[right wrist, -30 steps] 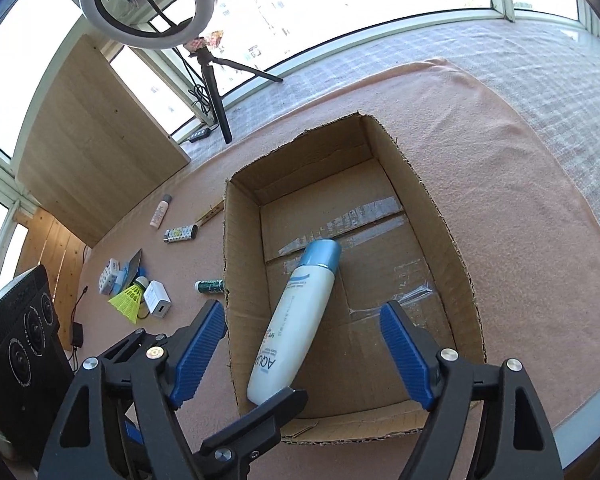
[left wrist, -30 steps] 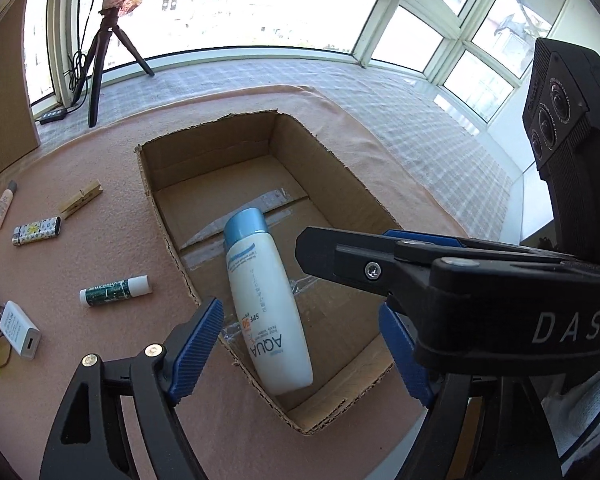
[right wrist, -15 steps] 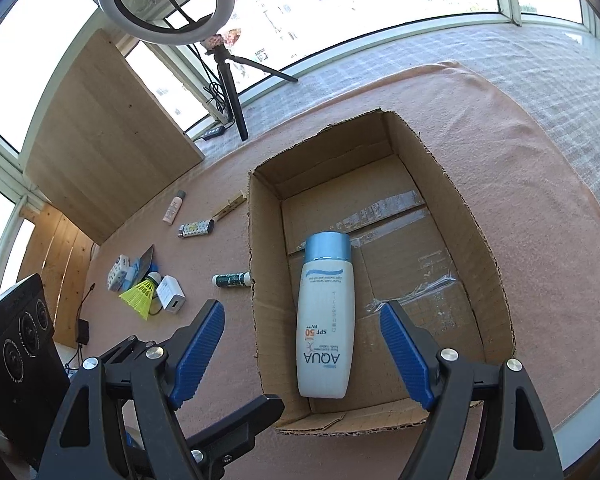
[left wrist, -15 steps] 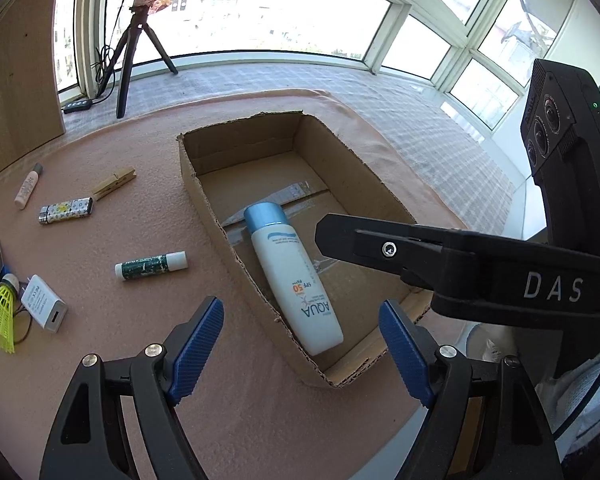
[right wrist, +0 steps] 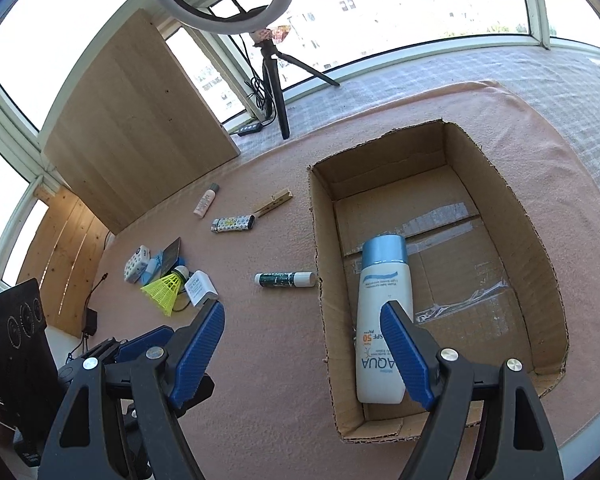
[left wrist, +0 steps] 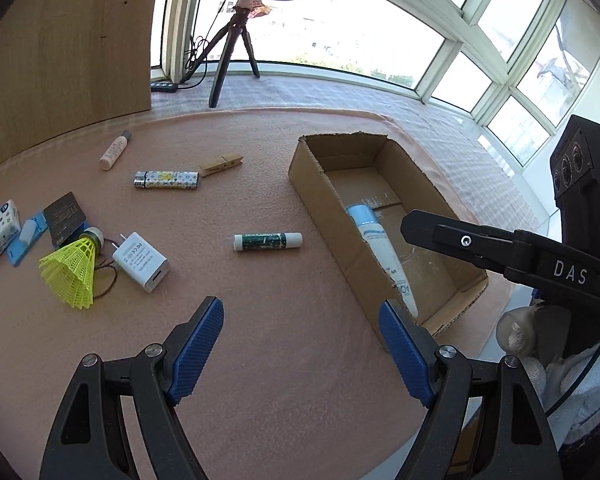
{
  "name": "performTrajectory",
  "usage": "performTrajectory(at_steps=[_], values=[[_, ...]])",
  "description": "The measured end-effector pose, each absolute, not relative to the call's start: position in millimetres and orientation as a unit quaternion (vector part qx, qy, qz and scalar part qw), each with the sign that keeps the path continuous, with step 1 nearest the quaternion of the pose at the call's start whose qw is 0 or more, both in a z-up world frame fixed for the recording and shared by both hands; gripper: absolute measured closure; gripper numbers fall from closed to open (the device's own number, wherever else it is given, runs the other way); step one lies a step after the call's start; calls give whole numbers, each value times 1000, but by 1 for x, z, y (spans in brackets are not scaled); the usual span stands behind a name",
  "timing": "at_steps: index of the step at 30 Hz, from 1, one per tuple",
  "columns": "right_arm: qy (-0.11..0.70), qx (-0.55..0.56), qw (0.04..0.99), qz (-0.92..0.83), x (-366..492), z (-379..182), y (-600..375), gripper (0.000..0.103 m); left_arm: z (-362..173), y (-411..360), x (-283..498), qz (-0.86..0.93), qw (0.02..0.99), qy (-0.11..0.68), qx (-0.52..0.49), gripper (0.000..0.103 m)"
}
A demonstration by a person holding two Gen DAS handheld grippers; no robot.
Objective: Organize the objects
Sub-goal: 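Lower the bottle into the box and open the left gripper, then move the left tool to the yellow shuttlecock and grasp it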
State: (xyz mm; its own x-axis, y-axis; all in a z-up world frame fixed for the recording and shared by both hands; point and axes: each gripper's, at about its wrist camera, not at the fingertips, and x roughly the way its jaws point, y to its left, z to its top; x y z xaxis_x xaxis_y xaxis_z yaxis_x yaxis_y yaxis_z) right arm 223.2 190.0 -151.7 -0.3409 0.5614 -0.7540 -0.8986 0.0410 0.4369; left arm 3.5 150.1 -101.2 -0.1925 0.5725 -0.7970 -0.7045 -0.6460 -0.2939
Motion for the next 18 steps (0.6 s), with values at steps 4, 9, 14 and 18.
performTrajectory(at_steps=[4,9,14,18], values=[[472,-186,529,681,200,-151,196,26,-106,112,-19,782,383,53,-489,21],[485,-195,508,684,168,-155,209,26,-111,65,-44,797,349,35,-492,21],[504,-200,480,690,135,-160,225,26,-121,28,-70,807,318,35,-496,27],[509,-205,471,691,108,-164,239,26,-132,9,-88,810,302,47,-501,36]])
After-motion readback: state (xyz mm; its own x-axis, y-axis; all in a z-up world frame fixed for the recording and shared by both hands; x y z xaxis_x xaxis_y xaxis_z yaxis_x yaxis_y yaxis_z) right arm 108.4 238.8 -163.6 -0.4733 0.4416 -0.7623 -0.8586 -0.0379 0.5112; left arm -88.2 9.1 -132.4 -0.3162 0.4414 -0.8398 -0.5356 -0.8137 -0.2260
